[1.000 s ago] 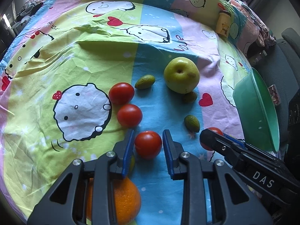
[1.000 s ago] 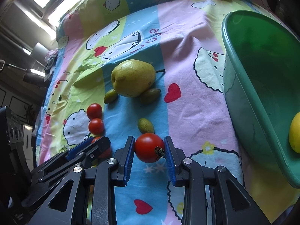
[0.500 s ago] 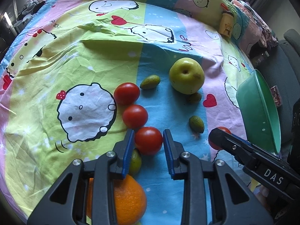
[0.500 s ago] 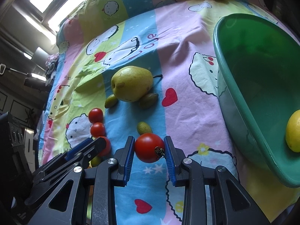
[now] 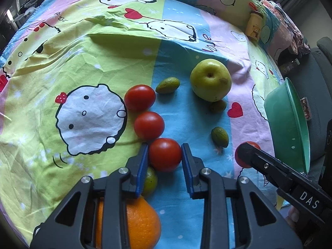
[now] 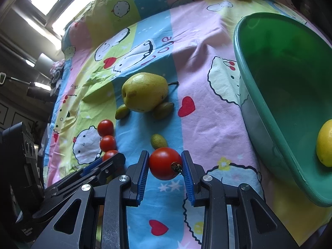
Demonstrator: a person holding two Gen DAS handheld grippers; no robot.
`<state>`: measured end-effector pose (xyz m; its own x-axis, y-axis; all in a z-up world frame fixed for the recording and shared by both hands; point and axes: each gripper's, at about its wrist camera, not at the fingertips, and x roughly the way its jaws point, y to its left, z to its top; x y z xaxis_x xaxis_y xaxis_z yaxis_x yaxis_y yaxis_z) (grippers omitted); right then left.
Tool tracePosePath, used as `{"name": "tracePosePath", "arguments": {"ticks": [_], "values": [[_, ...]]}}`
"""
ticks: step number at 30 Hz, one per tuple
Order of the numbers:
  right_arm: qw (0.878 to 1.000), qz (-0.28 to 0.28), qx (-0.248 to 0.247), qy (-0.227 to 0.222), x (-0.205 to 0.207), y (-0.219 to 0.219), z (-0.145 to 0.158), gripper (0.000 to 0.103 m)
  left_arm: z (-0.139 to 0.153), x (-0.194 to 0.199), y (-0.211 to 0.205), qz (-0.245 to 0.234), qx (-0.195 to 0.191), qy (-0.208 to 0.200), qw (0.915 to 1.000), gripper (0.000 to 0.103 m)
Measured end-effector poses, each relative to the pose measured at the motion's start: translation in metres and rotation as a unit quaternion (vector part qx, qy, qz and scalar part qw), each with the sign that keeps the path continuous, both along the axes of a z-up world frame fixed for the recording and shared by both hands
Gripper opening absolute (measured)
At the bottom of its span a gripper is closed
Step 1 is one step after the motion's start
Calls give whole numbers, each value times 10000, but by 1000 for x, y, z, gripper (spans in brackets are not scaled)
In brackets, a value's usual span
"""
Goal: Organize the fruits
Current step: 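Lift both held cherry tomatoes and carry them toward the green basin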
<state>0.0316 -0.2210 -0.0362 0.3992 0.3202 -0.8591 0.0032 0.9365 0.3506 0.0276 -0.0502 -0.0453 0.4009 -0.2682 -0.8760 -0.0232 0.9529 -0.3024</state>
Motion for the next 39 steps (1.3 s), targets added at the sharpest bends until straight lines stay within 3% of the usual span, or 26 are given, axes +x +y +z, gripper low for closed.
{"name": "tracePosePath", "arguments": {"ticks": [4, 9, 39], "values": [[10000, -24, 7, -27, 0, -2, 2, 33, 3, -3, 1, -12, -48, -2, 10000, 31], [10000, -49, 37, -72, 0, -3, 4, 34, 13, -8, 1, -165, -398, -94, 9990, 31], [9974, -243, 350, -581, -13, -24, 38, 34, 62, -30, -19, -506, -723, -892, 9921, 31]]}}
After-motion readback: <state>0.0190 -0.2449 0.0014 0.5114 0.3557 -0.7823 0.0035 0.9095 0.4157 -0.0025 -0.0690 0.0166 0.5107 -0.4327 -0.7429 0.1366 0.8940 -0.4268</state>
